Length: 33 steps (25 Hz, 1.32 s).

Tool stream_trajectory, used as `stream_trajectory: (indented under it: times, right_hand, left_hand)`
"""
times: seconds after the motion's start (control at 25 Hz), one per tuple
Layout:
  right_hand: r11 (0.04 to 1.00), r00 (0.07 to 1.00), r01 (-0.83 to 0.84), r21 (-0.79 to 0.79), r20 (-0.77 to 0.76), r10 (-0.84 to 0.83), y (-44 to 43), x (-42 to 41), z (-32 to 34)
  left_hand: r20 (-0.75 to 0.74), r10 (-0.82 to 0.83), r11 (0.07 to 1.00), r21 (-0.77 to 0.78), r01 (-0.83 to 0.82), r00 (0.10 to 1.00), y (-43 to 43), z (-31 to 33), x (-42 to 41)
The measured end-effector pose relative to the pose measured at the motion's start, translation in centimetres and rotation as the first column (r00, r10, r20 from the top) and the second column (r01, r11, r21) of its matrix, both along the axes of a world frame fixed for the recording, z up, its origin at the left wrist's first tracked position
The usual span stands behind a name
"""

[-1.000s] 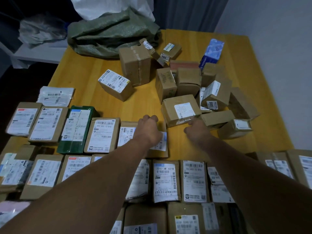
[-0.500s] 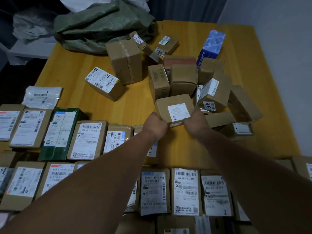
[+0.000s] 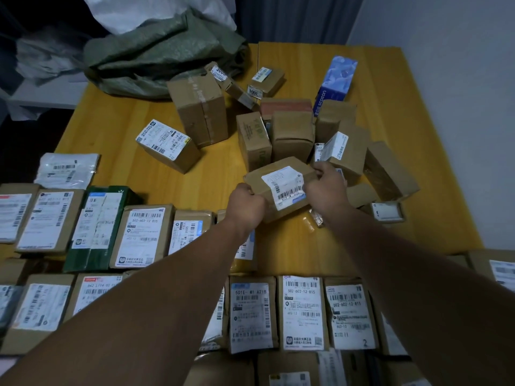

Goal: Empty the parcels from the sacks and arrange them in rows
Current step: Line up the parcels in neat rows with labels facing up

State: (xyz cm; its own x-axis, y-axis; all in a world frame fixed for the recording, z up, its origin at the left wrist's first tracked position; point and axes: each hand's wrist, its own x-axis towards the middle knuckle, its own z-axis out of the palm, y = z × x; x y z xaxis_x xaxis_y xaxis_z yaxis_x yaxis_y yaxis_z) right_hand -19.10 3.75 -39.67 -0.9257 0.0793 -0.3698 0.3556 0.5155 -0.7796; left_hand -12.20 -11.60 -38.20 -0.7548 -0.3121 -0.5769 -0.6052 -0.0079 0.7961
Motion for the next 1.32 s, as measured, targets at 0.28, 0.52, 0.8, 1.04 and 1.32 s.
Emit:
stream_trajectory:
  times: [0.28, 0.52, 0.8, 1.04, 1.32]
  right_hand:
    - [0.995, 0.996, -0.085, -0.047, -0.019, 0.084, -0.4, 1.5, 3.6]
    - [0.955, 0.965, -0.254, 0.155, -0.018, 0.260, -1.5, 2.3, 3.2]
    - [0.808, 0.872, -0.487, 0.332, 0.135, 0.470, -2.6, 5.2, 0.4]
    - [0.879, 0.954, -0.278, 0.386, 0.220, 0.205, -2.2, 6.2, -0.3]
    - [0.844, 0.943, -0.325, 0.427, 0.207, 0.259, -5.1, 9.4, -1.0]
  left_hand:
    - [-0.006, -0.003, 0.998, 0.059, 0.003, 1.000, 0.6, -0.4, 2.5]
    - [0.088, -0.068, 0.983, 0.179, 0.051, 0.994, 0.7, -0.3, 4.5]
    - [0.239, -0.293, 0.905, -0.242, 0.349, 0.926, -2.5, -0.8, 5.8]
    - [0.261, -0.363, 0.654, -0.612, 0.444, 0.895, -5.0, -0.6, 6.4]
    - [0.489, -0.357, 0.520, -0.604, 0.604, 0.796, -6.2, -1.5, 7.3]
